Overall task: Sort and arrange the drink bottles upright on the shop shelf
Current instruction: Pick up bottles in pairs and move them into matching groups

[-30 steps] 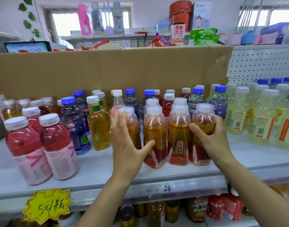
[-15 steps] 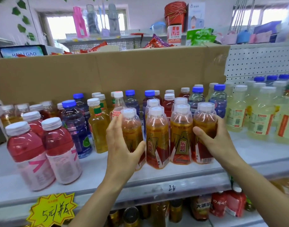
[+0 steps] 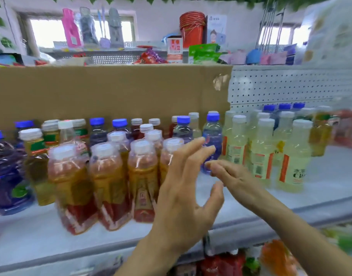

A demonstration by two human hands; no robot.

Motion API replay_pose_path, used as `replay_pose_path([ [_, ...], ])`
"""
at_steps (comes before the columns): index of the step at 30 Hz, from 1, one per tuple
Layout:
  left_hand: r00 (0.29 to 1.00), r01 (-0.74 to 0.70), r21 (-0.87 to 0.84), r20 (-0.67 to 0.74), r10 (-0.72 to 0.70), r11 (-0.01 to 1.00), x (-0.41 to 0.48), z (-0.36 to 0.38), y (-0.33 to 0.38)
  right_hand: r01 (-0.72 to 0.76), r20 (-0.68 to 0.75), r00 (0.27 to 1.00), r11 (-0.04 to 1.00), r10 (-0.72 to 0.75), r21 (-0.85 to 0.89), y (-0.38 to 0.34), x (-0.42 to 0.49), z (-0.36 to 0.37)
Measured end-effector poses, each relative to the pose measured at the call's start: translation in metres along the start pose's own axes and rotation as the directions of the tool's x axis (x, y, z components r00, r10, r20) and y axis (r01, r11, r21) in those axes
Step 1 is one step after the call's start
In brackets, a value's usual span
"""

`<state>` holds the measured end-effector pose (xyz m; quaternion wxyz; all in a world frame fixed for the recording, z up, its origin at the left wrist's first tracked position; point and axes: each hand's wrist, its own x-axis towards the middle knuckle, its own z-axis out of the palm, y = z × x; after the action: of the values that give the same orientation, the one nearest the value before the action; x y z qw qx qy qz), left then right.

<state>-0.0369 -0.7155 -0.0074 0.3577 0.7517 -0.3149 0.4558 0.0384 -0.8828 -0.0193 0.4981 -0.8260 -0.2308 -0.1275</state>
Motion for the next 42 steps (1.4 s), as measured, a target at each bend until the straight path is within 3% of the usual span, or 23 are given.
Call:
replay_pose_path([
  [5, 0.951, 0.308, -0.096, 0.03, -0.307, 0.946, 0.041, 0.078, 0.006, 0.025, 0.001, 1.0, 1.0, -0.025, 0.013, 0.028, 0.015, -0.062],
  [9, 0.762, 0.611, -0.22, -0.097, -0.64, 0.761, 0.065, 0.109, -0.023, 0.012, 0.032, 0.999, 0.999, -0.013, 0.041, 0.043, 0.048, -0.077],
  [13, 0.684, 0.651, -0.189, -0.274, -0.676, 0.735, 0.086, 0.122, -0.054, 0.025, -0.06, 0.998, 0.994, -0.019, 0.106, 0.039, 0.09, -0.072],
  [17, 0.579, 0.75, -0.141, -0.333, -0.744, 0.646, 0.107, 0.132, -0.089, -0.031, -0.114, 0.992, 0.988, 0.049, 0.153, 0.032, 0.137, -0.059],
  [22, 0.474, 0.85, -0.039, -0.378, -0.796, 0.525, 0.111, 0.138, -0.125, -0.18, -0.07, 0.978, 0.965, 0.196, 0.191, 0.051, 0.179, -0.04],
  [25, 0.487, 0.855, 0.028, -0.385, -0.784, 0.518, 0.105, 0.138, -0.133, -0.166, -0.061, 0.981, 0.962, 0.183, 0.217, 0.065, 0.183, -0.032],
  [30, 0.545, 0.827, 0.113, -0.4, -0.737, 0.55, 0.096, 0.139, -0.122, -0.017, -0.069, 0.997, 0.972, 0.034, 0.233, 0.064, 0.165, -0.036],
  [36, 0.681, 0.668, -0.129, -0.292, -0.672, 0.733, 0.077, 0.132, -0.082, 0.132, -0.162, 0.984, 0.925, -0.078, 0.356, 0.056, 0.104, -0.046],
  [39, 0.746, 0.602, -0.213, -0.191, -0.638, 0.769, 0.065, 0.128, -0.058, 0.202, -0.209, 0.97, 0.887, -0.123, 0.416, 0.048, 0.071, -0.055],
  [42, 0.751, 0.577, -0.301, -0.169, -0.638, 0.759, 0.061, 0.126, -0.033, 0.221, -0.23, 0.964, 0.887, -0.135, 0.406, 0.038, 0.049, -0.066],
])
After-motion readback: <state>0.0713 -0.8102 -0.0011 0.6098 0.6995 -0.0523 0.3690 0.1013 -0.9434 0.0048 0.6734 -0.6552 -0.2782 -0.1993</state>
